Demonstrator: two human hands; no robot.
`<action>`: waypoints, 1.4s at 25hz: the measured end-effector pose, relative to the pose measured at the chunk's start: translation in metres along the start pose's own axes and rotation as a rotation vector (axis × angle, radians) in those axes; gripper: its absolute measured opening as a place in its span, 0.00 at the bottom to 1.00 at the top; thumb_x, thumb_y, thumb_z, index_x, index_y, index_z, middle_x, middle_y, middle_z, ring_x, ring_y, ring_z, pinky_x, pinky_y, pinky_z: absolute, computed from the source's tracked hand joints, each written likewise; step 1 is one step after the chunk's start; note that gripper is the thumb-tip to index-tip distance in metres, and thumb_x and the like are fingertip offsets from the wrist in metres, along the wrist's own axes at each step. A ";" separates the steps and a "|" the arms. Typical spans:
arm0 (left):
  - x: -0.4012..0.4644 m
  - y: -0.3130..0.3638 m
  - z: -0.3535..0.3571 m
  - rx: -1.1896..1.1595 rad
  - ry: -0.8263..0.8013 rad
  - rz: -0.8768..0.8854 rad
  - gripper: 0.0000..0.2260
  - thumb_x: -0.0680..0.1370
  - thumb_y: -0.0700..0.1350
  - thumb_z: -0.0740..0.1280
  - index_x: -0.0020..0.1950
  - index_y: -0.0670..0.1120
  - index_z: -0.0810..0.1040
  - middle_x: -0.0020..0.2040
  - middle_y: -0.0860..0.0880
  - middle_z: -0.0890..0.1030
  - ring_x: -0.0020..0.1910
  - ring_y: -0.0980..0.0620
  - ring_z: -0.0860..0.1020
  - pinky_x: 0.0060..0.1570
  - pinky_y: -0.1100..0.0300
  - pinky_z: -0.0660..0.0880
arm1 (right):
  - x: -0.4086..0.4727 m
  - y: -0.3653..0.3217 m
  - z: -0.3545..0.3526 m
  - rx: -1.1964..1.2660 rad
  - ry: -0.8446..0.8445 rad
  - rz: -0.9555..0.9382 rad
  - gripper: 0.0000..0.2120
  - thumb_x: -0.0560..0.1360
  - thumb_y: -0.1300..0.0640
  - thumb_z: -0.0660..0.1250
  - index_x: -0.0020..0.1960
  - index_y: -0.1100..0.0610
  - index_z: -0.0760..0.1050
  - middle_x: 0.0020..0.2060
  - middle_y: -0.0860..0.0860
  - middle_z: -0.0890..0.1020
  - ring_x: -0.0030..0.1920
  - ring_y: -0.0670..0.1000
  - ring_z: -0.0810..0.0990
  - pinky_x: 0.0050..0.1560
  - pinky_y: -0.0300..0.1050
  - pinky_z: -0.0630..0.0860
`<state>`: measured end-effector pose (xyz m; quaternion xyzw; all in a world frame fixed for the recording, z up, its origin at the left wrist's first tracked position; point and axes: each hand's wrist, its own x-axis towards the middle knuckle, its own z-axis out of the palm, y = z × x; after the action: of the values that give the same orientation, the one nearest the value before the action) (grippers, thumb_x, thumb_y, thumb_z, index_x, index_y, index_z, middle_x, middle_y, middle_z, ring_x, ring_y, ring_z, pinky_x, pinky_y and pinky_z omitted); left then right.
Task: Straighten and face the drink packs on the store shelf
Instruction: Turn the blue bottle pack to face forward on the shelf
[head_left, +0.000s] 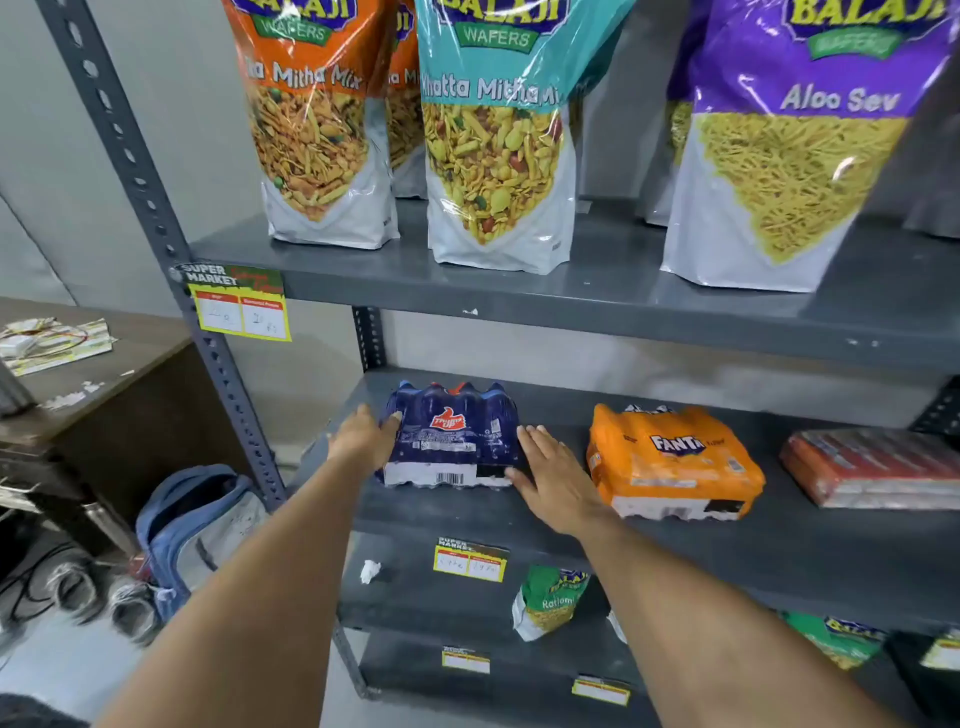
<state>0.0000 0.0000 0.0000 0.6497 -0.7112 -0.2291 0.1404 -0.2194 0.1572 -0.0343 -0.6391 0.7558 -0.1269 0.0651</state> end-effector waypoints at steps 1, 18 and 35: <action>0.007 0.002 0.003 -0.078 -0.046 -0.010 0.26 0.80 0.59 0.57 0.68 0.39 0.70 0.66 0.38 0.77 0.64 0.38 0.75 0.65 0.46 0.68 | 0.010 0.000 -0.001 0.113 -0.008 0.045 0.33 0.82 0.42 0.52 0.80 0.55 0.47 0.78 0.55 0.61 0.78 0.56 0.58 0.75 0.53 0.58; 0.050 -0.028 0.022 -0.631 -0.173 -0.106 0.31 0.57 0.52 0.84 0.54 0.42 0.79 0.50 0.45 0.85 0.49 0.45 0.84 0.54 0.49 0.81 | 0.064 -0.005 0.000 0.814 -0.033 0.488 0.17 0.71 0.51 0.75 0.55 0.59 0.80 0.49 0.54 0.85 0.44 0.48 0.82 0.39 0.37 0.72; 0.050 -0.015 0.029 0.000 -0.121 0.038 0.21 0.72 0.51 0.74 0.58 0.41 0.71 0.50 0.44 0.78 0.52 0.42 0.79 0.43 0.54 0.73 | 0.089 0.017 0.011 0.651 -0.081 0.533 0.32 0.77 0.69 0.57 0.75 0.46 0.62 0.59 0.51 0.76 0.59 0.53 0.76 0.59 0.46 0.75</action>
<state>-0.0074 -0.0463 -0.0374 0.6210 -0.7306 -0.2651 0.1017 -0.2478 0.0708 -0.0442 -0.3719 0.8118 -0.3126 0.3239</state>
